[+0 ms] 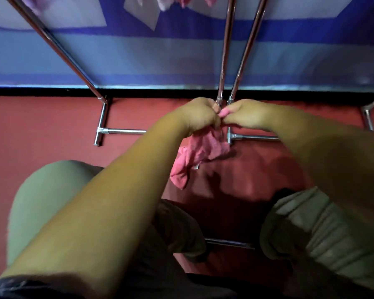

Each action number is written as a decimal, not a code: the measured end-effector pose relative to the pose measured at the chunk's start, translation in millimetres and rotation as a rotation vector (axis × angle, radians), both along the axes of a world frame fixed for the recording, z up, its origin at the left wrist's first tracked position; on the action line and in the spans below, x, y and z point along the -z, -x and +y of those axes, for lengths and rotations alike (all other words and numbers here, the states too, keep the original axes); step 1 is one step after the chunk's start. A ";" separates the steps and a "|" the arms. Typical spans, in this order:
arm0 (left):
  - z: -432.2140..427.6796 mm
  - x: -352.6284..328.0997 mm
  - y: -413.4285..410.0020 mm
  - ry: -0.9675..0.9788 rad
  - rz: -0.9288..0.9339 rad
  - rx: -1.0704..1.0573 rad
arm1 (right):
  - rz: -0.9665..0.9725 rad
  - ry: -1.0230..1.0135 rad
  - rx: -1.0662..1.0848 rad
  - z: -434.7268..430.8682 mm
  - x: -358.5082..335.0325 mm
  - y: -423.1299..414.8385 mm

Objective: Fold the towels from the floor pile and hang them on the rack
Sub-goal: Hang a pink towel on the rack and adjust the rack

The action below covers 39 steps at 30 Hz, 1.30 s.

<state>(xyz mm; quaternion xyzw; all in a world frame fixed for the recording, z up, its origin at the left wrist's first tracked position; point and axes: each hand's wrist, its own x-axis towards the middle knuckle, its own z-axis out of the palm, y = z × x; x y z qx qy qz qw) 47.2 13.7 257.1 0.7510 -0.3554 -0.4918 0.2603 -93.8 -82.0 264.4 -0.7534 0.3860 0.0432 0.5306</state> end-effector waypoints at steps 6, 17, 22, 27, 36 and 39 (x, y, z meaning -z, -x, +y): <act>-3.3 -82.4 10.7 0.181 -0.313 0.067 | -0.292 0.031 0.291 -11.5 -63.8 35.8; 10.5 -105.8 66.5 0.351 0.138 -0.040 | -0.453 0.194 0.492 10.0 -94.8 73.7; 11.2 -113.0 74.1 0.353 0.177 -0.120 | -0.427 0.241 0.491 18.0 -92.0 67.9; 11.4 -117.5 67.5 0.324 0.152 -0.119 | -0.389 0.225 0.441 17.5 -94.4 63.8; 6.0 -124.9 55.5 0.554 0.291 -0.266 | -0.411 -0.077 0.458 9.9 -101.1 62.9; 4.9 -124.7 36.3 0.594 0.306 -0.431 | -0.274 -0.085 0.200 9.6 -93.7 70.5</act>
